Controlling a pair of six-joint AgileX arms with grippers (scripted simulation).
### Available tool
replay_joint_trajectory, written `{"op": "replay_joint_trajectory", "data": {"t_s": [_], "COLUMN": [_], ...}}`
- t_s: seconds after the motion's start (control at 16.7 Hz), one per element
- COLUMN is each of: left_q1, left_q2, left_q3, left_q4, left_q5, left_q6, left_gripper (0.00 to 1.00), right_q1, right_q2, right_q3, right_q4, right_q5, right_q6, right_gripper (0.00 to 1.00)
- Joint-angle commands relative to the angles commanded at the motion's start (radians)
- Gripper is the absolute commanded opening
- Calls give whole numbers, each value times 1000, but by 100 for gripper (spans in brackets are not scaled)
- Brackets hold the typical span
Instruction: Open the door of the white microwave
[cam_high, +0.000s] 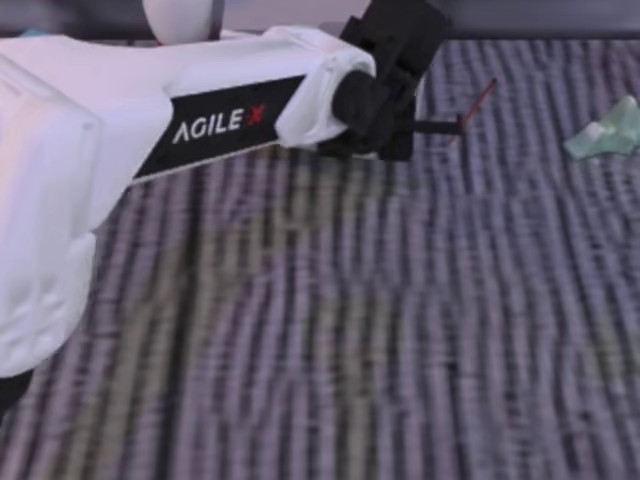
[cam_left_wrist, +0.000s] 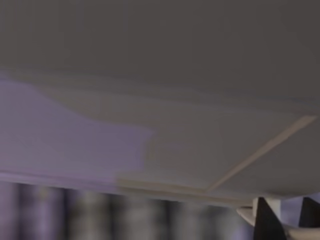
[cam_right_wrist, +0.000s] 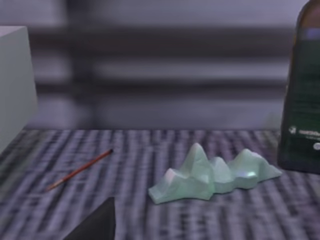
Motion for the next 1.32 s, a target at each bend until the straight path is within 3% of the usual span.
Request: {"op": "replay_joint_trajectory", "data": {"t_s": [0.18,1.32], "left_q1": [7,7], "left_q2": [-29,-30], "left_q3": [-45,-47], "left_q4": [30,31], "left_q5": [22,22], "left_q6": [32,33], "left_gripper": [0,0], "right_q1": [0,0], "right_q2": [0,0], "right_q3": [0,0], "right_q4": [0,0], "right_q5": [0,0], "right_q6": [0,0], "right_gripper": [100,100]}}
